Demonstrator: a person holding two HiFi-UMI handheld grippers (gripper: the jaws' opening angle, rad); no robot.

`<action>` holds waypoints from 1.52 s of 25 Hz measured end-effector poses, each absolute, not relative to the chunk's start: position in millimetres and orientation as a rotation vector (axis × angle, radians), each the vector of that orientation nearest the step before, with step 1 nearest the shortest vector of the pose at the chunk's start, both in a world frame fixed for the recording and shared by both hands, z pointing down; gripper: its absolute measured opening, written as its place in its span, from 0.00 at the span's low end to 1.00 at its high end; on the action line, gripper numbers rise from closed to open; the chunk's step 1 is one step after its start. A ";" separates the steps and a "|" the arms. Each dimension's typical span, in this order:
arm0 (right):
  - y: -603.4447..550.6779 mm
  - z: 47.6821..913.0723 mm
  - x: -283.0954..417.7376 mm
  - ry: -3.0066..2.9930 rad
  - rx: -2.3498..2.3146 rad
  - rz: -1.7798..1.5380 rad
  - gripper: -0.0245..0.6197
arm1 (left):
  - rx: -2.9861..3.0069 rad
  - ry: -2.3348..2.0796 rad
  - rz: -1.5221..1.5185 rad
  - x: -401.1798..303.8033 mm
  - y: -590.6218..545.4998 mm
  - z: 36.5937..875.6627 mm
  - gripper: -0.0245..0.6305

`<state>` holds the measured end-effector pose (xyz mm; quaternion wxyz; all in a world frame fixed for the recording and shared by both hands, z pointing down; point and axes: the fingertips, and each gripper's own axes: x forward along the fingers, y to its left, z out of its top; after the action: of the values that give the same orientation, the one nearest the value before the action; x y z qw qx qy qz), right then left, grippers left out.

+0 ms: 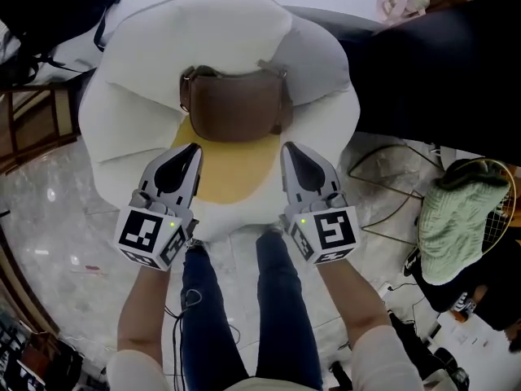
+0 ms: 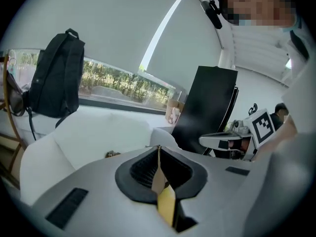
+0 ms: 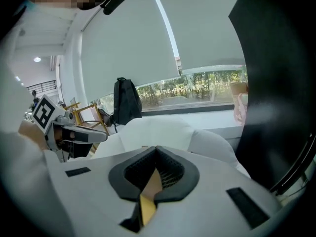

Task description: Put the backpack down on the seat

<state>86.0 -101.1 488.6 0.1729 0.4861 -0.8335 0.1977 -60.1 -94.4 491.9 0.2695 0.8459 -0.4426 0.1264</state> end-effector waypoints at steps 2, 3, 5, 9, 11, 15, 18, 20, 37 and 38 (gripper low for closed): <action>-96.5 470.4 85.0 -2.380 1.362 0.515 0.08 | 2.290 -1.198 0.328 -60.5 -90.8 474.9 0.10; -93.9 461.7 85.0 -2.385 1.357 0.508 0.09 | 2.291 -1.200 0.322 -60.9 -88.5 466.5 0.10; -88.6 445.2 85.6 -2.394 1.353 0.519 0.09 | 2.290 -1.203 0.306 -60.5 -83.3 449.6 0.10; -77.9 408.3 83.1 -2.422 1.336 0.502 0.09 | 2.303 -1.194 0.263 -55.1 -71.9 410.6 0.10; -74.9 388.4 80.6 -2.440 1.329 0.475 0.09 | 2.321 -1.193 0.254 -53.3 -67.1 392.0 0.10; -67.8 351.8 78.9 -2.453 1.344 0.434 0.09 | 2.347 -1.189 0.244 -50.1 -56.1 358.5 0.10; -61.8 323.2 81.1 -2.460 1.371 0.435 0.09 | 2.357 -1.198 0.228 -49.4 -50.0 329.1 0.10; -57.6 304.0 82.3 -2.464 1.390 0.434 0.09 | 2.371 -1.202 0.219 -50.2 -46.8 309.4 0.10; 3.8 170.7 85.6 -2.526 1.454 0.380 0.09 | 2.433 -1.199 0.184 -46.1 10.0 177.9 0.10; 8.2 163.7 84.6 -2.530 1.460 0.388 0.09 | 2.436 -1.203 0.180 -47.6 14.7 170.8 0.10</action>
<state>84.6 8.2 163.7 0.0974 0.4931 -0.8546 0.1309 -47.6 14.7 170.8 0.2080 0.8751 -0.4321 0.0648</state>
